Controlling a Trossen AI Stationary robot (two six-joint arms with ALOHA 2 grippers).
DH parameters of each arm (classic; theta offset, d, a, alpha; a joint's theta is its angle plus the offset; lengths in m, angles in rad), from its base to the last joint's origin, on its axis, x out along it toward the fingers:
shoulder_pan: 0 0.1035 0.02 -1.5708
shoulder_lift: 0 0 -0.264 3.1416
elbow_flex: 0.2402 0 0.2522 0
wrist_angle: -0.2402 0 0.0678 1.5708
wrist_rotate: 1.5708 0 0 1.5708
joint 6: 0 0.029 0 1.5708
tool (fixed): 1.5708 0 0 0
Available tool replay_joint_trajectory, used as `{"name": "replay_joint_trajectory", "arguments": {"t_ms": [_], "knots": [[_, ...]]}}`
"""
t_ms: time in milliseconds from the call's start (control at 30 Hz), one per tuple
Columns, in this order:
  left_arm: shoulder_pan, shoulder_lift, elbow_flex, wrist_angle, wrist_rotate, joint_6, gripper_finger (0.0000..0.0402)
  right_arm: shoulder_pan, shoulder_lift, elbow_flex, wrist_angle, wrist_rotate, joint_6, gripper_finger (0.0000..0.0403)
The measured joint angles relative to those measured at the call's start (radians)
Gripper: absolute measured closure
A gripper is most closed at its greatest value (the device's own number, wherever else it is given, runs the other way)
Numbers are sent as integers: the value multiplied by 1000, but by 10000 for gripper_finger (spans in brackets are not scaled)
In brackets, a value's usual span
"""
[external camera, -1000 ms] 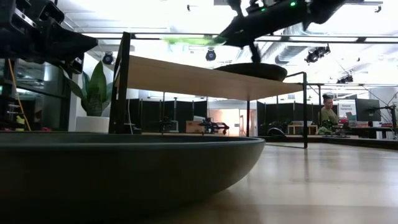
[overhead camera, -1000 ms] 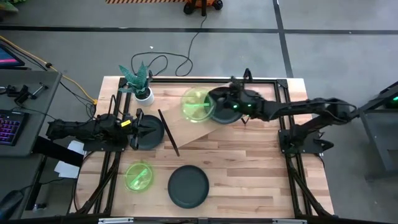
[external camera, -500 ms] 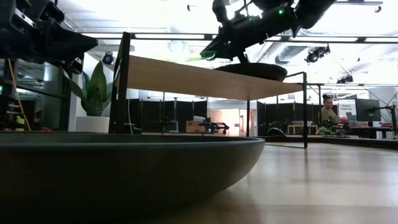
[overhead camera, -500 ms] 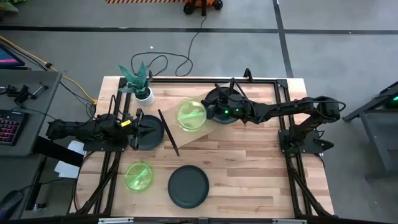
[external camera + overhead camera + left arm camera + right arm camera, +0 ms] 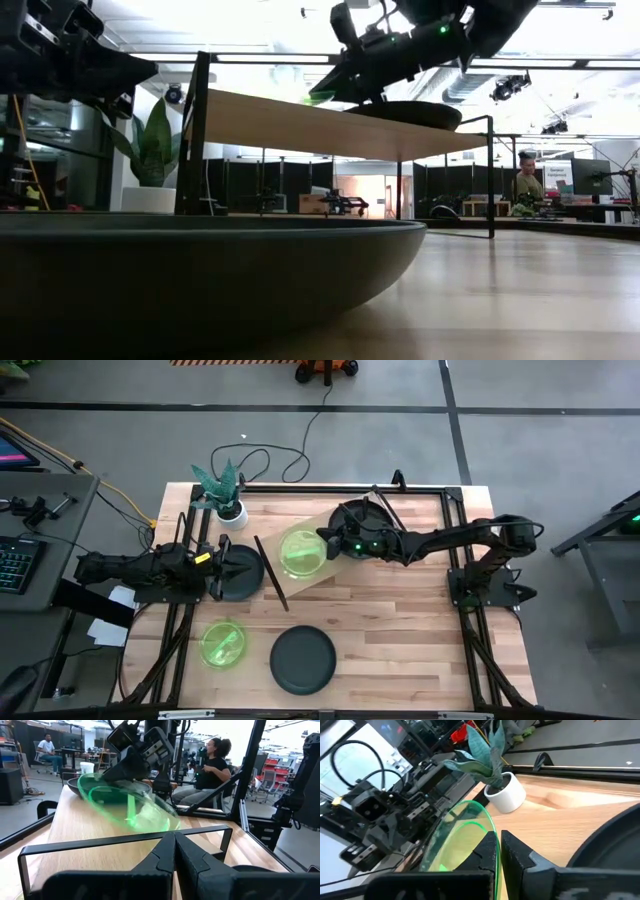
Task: Place and stack plates onto a shelf
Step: Put the top right green plate on the shelf, then stack the top black plate on top of the other black plate on the shelf
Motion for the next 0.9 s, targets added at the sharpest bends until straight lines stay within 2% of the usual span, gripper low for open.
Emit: {"name": "replay_joint_trajectory", "arguments": {"t_ms": [400, 733, 900], "knots": [[0, 0, 0, -3, -3, 0, 401, -7, 1, 0, 19, 1, -68, 392], [0, 0, 0, -6, -3, 0, 401, -23, -1, 0, 17, 11, -151, 271], [0, 0, 0, -6, -3, 0, 401, -57, -59, 0, -9, -12, -271, 243]]}}
